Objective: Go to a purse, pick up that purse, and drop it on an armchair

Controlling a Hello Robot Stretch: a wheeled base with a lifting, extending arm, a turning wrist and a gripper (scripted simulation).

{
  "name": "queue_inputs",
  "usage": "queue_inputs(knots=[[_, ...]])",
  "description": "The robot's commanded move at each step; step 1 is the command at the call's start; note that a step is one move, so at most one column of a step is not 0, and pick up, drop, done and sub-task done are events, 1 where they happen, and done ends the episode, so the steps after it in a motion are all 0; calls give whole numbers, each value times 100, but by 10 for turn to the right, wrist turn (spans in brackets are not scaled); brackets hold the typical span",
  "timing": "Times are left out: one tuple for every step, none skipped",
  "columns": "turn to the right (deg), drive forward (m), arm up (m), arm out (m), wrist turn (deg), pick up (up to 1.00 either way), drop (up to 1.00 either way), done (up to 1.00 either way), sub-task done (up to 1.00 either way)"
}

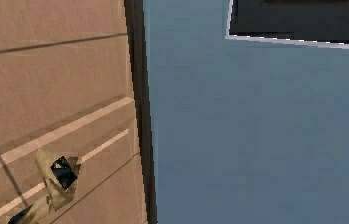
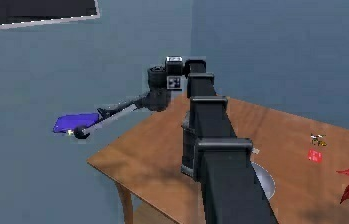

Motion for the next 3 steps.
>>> queue_inputs(knots=[[0,0,0,0,-450,0,0,0,0],[0,0,0,0,-90,0,0,0,0],[0,0,0,-30,0,0,0,0,0]])
